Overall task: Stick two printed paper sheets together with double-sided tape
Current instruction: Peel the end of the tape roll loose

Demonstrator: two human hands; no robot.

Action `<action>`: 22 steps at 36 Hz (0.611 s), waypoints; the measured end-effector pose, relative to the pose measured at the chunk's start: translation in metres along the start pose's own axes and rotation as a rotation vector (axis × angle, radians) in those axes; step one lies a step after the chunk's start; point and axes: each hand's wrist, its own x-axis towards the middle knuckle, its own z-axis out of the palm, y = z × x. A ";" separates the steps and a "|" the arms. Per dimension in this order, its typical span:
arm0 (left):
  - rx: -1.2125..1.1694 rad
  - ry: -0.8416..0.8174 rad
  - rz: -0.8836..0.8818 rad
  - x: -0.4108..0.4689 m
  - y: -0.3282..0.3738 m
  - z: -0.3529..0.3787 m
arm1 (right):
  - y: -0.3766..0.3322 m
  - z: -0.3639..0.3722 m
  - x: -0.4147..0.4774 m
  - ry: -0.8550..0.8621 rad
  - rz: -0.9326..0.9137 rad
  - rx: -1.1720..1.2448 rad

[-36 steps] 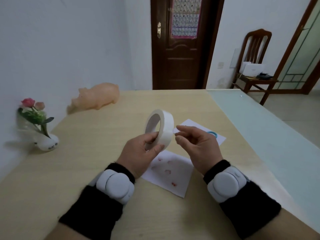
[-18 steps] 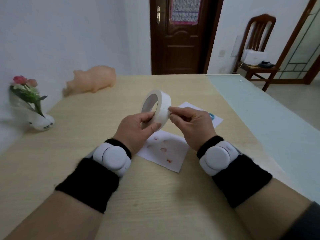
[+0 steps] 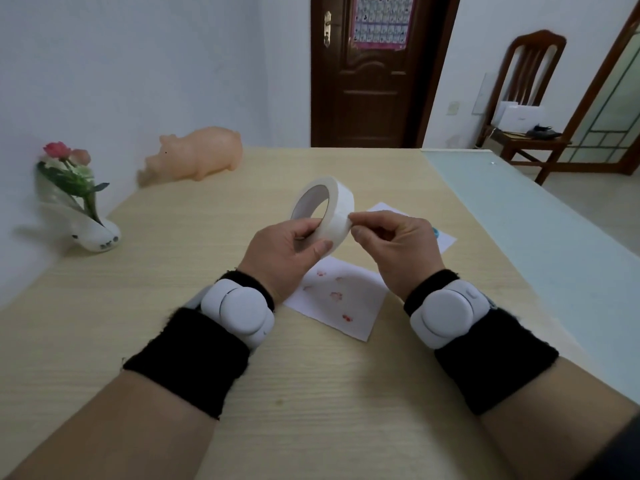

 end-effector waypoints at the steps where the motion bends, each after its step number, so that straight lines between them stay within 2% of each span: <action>1: 0.003 0.000 0.003 0.000 0.000 0.000 | 0.000 0.000 0.000 0.000 0.000 0.007; 22: 0.073 -0.002 0.067 -0.001 0.007 -0.001 | -0.007 -0.002 0.000 -0.028 0.017 -0.013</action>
